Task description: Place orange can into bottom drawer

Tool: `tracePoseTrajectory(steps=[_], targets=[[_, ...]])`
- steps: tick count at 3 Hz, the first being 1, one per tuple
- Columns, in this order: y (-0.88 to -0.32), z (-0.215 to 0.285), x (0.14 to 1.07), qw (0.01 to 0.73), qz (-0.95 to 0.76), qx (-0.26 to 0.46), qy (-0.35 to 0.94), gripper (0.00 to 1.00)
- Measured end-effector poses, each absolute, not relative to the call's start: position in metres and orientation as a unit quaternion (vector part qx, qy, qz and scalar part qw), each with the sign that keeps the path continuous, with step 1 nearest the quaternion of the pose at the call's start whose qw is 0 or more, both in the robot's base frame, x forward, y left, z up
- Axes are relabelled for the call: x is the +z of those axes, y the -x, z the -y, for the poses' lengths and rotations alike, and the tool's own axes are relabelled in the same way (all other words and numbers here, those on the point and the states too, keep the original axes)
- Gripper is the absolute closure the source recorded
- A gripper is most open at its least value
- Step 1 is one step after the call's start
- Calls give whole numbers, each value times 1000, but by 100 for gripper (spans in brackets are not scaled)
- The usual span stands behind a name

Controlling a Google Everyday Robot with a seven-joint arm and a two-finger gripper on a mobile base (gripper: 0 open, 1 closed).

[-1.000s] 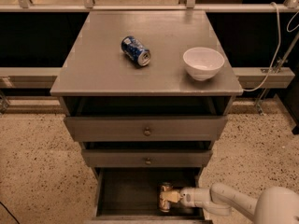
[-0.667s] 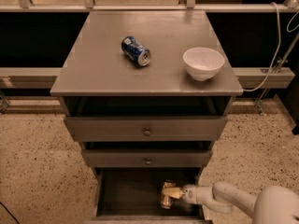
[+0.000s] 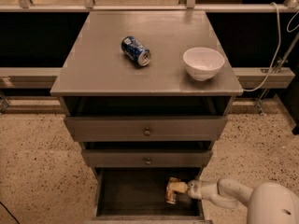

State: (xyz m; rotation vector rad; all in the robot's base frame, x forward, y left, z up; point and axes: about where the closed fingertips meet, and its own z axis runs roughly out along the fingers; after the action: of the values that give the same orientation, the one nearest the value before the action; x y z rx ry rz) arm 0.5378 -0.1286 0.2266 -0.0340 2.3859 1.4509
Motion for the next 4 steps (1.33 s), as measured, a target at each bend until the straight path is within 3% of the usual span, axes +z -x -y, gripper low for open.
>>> tracePoseTrajectory(steps=[1, 4], targets=[[-531, 134, 204, 160, -863, 479, -2, 74], [-531, 127, 203, 158, -861, 483, 0, 6]])
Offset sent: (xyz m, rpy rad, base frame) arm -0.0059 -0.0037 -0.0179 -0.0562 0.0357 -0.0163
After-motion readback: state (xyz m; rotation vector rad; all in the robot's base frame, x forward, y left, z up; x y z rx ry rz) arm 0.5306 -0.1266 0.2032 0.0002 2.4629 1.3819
